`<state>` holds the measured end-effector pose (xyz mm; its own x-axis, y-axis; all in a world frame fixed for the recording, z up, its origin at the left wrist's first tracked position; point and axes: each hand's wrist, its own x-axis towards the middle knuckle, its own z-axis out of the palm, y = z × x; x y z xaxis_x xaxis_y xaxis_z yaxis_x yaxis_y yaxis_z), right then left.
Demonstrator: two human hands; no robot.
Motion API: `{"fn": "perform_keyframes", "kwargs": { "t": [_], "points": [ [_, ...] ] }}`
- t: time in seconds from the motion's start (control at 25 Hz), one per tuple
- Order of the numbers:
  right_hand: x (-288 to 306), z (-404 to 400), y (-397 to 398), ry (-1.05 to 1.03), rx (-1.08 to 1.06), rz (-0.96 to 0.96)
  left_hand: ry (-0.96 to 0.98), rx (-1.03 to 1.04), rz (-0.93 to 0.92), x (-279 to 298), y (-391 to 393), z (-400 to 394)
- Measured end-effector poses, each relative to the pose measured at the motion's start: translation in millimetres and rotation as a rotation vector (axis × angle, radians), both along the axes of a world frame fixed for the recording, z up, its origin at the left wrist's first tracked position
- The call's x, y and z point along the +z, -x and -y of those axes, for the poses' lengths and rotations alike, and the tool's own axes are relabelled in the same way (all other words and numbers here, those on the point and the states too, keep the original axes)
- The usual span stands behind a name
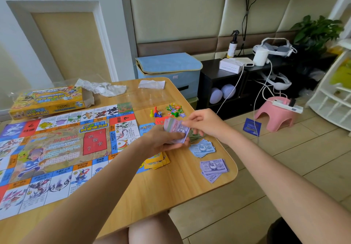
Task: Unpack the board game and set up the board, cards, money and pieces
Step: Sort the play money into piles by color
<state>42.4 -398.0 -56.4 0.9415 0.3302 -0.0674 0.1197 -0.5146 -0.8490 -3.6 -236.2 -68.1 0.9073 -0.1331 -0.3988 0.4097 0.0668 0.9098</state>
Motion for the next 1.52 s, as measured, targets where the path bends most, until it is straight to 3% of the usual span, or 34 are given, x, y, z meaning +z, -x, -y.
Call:
{"fn": "perform_keyframes", "kwargs": {
  "t": [0.2,0.44,0.72,0.92,1.12,1.28,1.4,1.52],
  "points": [
    [8.3,3.5,4.9,0.028,0.020,-0.009,0.225,0.076,-0.055,8.6,3.0,-4.4],
    [12.2,18.8,20.1,0.058,0.151,-0.080,0.100,0.021,-0.089,8.3,11.5,3.6],
    [9.8,56.2,44.9,0.144,0.135,-0.262,0.051,-0.161,-0.179,3.7,32.3,7.4],
    [2.1,61.4,49.4,0.077,-0.023,-0.154,0.091,-0.062,-0.147,0.8,33.5,9.3],
    [4.1,58.7,48.8,0.067,0.011,-0.170,0.051,-0.087,-0.151,4.4,35.3,9.0],
    [-1.7,60.0,54.3,0.249,0.122,-0.224,-0.008,-0.239,-0.194,5.8,41.4,10.8],
    [-9.5,61.3,60.5,0.439,0.100,-0.056,-0.043,-0.310,-0.245,5.6,47.7,13.4],
    [-2.9,66.8,59.8,0.405,0.096,0.047,-0.053,-0.319,-0.263,7.1,50.3,17.7]
  ]
}}
